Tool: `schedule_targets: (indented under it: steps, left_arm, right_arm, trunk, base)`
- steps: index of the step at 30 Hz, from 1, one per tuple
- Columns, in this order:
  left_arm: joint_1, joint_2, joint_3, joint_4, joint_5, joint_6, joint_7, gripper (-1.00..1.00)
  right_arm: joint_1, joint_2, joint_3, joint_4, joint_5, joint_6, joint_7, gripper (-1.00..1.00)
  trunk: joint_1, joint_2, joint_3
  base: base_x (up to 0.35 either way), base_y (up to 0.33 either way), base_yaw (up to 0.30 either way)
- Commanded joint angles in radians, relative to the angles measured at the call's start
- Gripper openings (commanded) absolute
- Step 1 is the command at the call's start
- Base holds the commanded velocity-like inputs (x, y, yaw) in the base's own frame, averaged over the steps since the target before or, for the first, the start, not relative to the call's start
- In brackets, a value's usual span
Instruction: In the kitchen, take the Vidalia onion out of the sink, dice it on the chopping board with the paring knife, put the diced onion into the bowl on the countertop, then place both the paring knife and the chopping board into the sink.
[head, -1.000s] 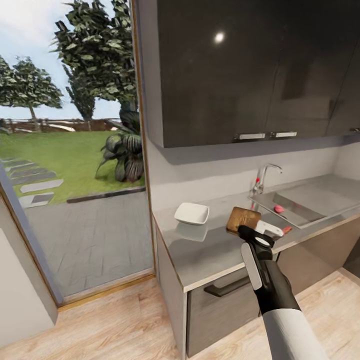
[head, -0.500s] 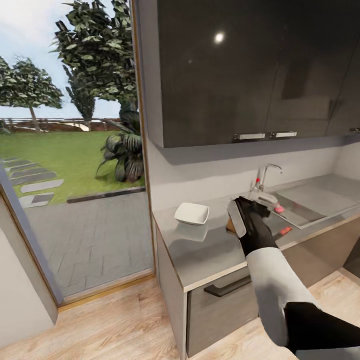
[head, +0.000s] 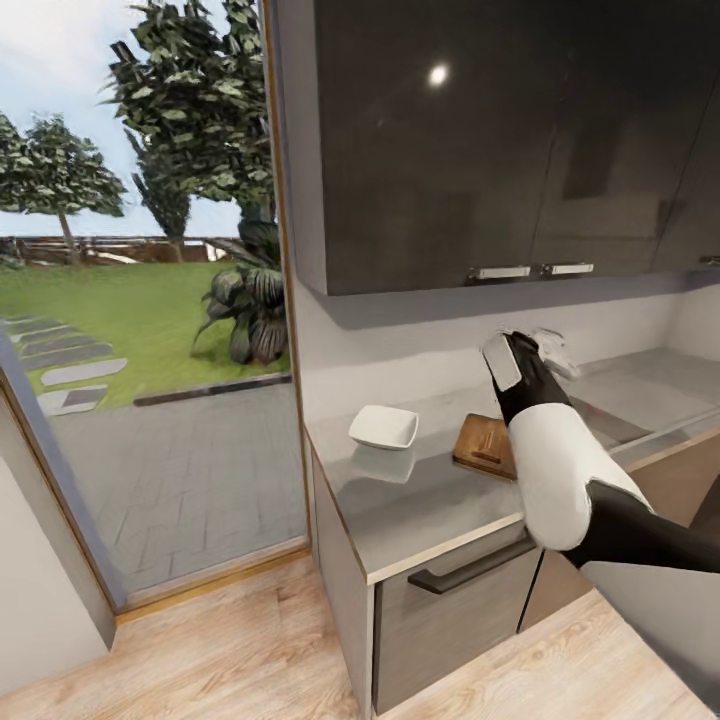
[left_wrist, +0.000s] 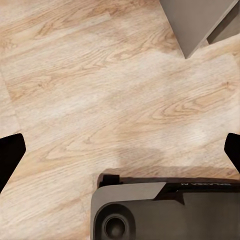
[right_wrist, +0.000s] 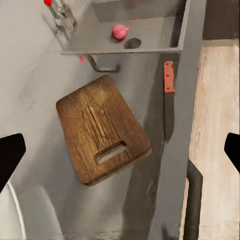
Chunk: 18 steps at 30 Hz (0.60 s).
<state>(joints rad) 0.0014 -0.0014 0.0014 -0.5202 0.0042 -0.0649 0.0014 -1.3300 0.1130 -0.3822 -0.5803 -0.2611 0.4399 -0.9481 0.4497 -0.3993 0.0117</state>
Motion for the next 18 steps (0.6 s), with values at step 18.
schedule_targets:
  steps: [18]
  left_arm:
    - [0.000,0.000,-0.001,-0.001,0.000,-0.003,0.000,1.00]
  right_arm:
    - [0.009,-0.032,-0.077,0.295,-0.002,-0.288,-0.095,1.00]
  trunk:
    - [0.000,-0.001,0.000]
  base:
    - [0.000,0.000,0.000]
